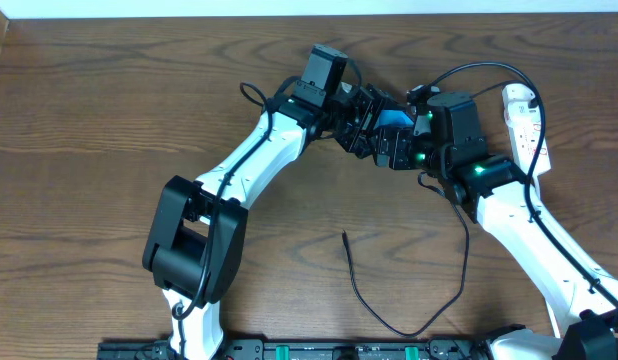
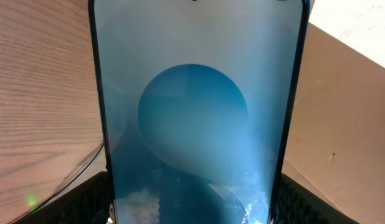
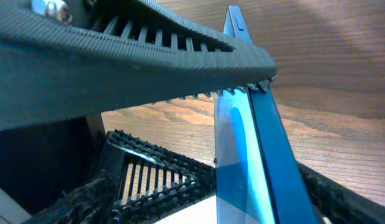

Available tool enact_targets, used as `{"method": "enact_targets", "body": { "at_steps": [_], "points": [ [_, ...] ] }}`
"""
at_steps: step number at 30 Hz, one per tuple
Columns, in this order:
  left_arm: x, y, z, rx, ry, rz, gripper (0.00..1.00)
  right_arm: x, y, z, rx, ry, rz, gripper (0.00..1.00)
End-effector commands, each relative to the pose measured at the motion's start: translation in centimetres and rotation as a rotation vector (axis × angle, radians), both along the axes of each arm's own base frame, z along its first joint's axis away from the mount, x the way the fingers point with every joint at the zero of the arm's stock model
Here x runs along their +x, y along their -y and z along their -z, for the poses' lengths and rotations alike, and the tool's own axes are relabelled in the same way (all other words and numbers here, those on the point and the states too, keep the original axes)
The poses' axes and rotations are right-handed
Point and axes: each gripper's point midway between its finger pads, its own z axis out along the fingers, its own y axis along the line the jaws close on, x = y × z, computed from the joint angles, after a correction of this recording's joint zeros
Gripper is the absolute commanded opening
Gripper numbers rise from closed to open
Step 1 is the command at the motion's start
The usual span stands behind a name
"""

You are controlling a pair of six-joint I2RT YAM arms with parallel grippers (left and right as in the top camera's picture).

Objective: Plug charger to phone and switch on socket
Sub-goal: 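Close the right gripper on the phone's side edge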

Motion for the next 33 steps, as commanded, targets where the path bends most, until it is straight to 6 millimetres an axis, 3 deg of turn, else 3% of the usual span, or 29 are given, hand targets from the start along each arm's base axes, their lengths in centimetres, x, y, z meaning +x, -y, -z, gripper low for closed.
{"method": "enact_targets", "body": {
  "at_steps": [1, 6, 23, 28, 33],
  "points": [
    [-0.25, 0.34, -1.66, -0.030, 0.017, 0.010, 0.07, 0.37, 0.18, -0.29, -0.012, 0.011, 0.024, 0.78],
    [-0.25, 0.34, -1.65, -0.030, 0.017, 0.009, 0.07, 0.61, 0.61, -0.24, -0.009, 0.004, 0.070, 0.70],
    [-0.77, 0.76, -1.81, -0.043, -0.004, 0.021, 0.07, 0.63, 0.88, -0.10, -0.010, -0.006, 0.094, 0.25],
    [-0.77, 0.76, -1.81, -0.043, -0.004, 0.021, 0.07, 0.58, 0.91, -0.04, -0.011, -0.009, 0.094, 0.01],
    [-0.78, 0.78, -1.81, -0.043, -0.004, 0.022, 0.07, 0.57, 0.91, -0.03, -0.008, -0.012, 0.098, 0.01]
  ]
}}
